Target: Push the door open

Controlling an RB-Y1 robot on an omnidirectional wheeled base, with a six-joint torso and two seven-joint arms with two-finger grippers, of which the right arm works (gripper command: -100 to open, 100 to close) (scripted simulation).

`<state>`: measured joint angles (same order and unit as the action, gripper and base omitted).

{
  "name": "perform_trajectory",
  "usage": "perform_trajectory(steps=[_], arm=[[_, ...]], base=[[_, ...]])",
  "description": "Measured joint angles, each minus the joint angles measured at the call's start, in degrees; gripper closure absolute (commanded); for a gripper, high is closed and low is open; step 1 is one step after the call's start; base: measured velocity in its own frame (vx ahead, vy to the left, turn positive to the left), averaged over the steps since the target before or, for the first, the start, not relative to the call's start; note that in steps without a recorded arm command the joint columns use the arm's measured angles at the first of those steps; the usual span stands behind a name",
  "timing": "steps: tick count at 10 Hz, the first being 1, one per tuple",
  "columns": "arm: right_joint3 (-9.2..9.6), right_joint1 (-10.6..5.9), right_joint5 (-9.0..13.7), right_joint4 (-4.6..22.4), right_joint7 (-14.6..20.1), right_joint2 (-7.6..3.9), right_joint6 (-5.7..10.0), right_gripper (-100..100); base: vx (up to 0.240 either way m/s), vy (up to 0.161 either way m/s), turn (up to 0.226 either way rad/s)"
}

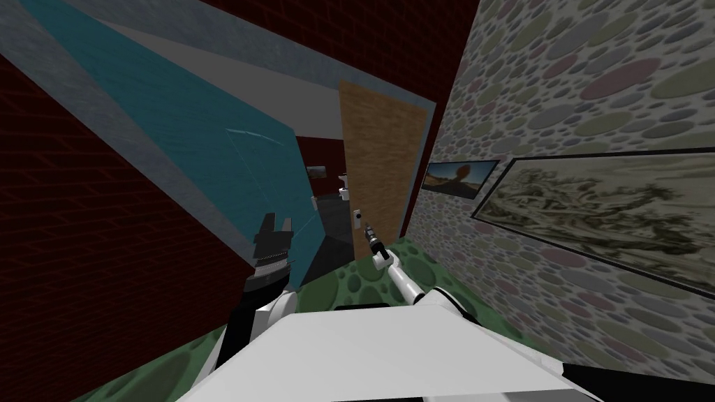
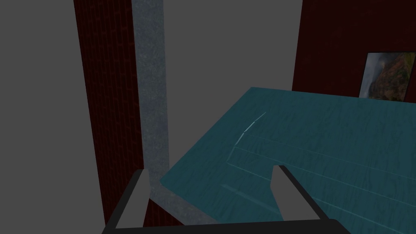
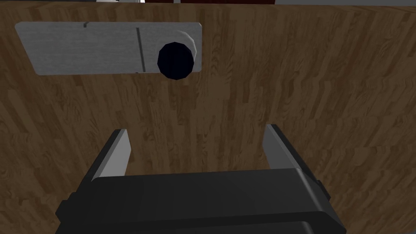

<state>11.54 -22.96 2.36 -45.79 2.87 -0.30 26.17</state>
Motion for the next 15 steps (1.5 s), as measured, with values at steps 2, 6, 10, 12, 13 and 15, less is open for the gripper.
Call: perform_trajectory(steps=[2,6,10,12,13,15], arm=[[0.31,-0.89,0.09,1.39,0.35,0.23,-0.23,-100],[0.75,-2.97,0.29,4.84,0.79,1.0,-0.23,-100],[0.39,-3.0,0.39,5.2,0.73,-1.32,0.07,-100],[0.17,-2.95,0.44,5.12,0.6,-1.42,0.01,-100],[0.09,-3.0,0.48,5.17,0.64,-1.28,0.02,-100],[-0.26,-3.42,0.57,6.21,0.46,-0.04,0.58,-100]], base=[[0.066,-0.051,0.035],[0.085,-0.037,0.037],[0.178,0.062,0.02],[0.182,0.066,0.023],[0.168,0.061,0.018],[0.115,0.04,0.013]])
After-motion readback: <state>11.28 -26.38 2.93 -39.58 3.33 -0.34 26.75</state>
